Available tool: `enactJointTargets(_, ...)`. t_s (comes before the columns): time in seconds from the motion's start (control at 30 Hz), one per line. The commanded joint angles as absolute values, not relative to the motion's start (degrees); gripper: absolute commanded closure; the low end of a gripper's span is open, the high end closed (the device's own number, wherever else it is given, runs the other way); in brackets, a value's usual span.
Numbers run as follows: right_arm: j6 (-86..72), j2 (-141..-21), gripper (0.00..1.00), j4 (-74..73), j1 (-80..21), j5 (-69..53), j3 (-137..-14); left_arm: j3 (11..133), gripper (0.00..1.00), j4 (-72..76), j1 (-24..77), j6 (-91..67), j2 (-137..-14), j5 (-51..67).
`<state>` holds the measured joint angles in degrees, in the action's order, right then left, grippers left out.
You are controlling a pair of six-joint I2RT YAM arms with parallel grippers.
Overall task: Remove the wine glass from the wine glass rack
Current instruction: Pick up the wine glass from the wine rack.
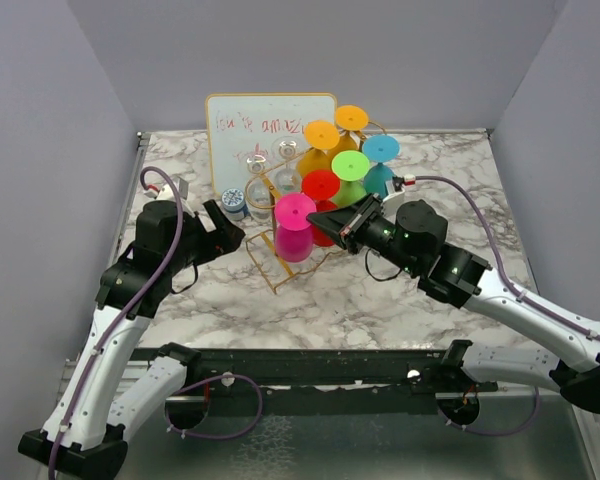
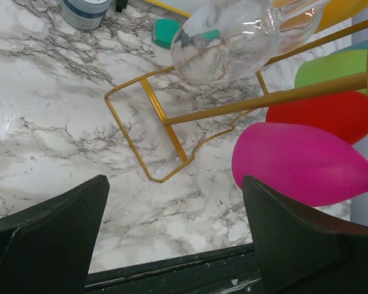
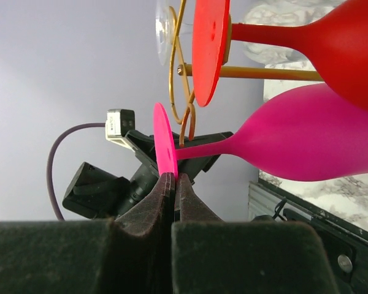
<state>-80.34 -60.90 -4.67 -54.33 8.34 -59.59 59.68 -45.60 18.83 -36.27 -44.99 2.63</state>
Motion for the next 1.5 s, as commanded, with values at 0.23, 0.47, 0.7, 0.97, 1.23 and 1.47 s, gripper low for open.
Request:
enactJointTargets(0.23, -82.29, -59.11, 0.99, -7.27, -54.66, 8.61, -58.64, 62.15, 0.09, -46.84, 18.9, -33.85, -45.26, 5.51)
enactJointTargets(0.47, -82.04, -55.79, 1.0, -11.24, -54.67, 6.62, -56.6, 63.28, 0.09, -49.05, 18.9, -31.81, -44.92, 8.3)
enactJointTargets(0.7, -80.42, -52.21, 1.0, -13.08, -54.66, 2.59, -52.96, 62.41, 0.09, -51.07, 18.9, -31.03, -42.36, 12.06)
enactJointTargets(0.97, -76.76, -49.31, 0.99, -18.09, -54.6, 0.76, -49.09, 61.11, 0.1, -51.26, 18.9, -28.32, -42.96, 23.83)
enactJointTargets(1.23, -63.34, -43.6, 1.0, -21.9, -54.65, 4.69, -45.7, 56.06, 0.13, -47.75, 18.9, -27.98, -41.54, 40.99)
enactJointTargets(1.47, -50.48, -40.96, 0.99, -22.87, -54.64, -3.03, -44.42, 47.69, 0.21, -34.27, 18.9, -39.79, -34.47, 45.0)
